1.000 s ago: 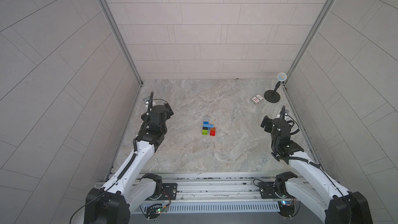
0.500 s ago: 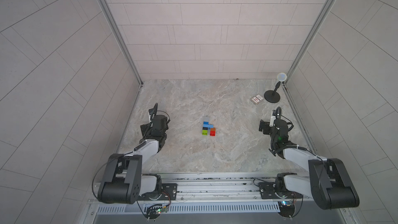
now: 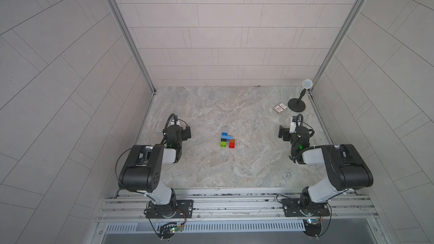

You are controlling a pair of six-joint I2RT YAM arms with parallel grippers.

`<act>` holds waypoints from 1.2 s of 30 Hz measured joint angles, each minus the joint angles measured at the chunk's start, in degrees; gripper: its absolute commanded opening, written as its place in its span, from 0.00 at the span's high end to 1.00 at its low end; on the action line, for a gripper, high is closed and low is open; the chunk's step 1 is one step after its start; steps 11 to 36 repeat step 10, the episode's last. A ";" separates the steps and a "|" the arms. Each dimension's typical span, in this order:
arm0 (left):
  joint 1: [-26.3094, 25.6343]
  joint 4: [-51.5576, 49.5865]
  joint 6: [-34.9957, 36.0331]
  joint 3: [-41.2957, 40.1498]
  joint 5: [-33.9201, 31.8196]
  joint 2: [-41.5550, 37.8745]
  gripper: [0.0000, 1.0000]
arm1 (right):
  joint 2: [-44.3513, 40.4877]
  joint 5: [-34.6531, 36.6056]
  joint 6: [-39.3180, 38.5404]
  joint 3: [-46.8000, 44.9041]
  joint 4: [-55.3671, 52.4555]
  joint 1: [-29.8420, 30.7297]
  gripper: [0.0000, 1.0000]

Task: Assemble the letter h with lego
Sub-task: Reset both arms

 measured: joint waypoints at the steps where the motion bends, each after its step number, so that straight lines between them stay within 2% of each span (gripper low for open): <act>1: 0.02 0.09 0.04 0.00 0.09 -0.13 0.00 | -0.11 0.00 -0.07 0.44 -0.17 0.00 0.00; 36: 0.11 0.70 0.28 -0.22 0.33 -0.04 0.00 | -0.42 0.02 -0.31 0.42 -2.86 0.00 0.00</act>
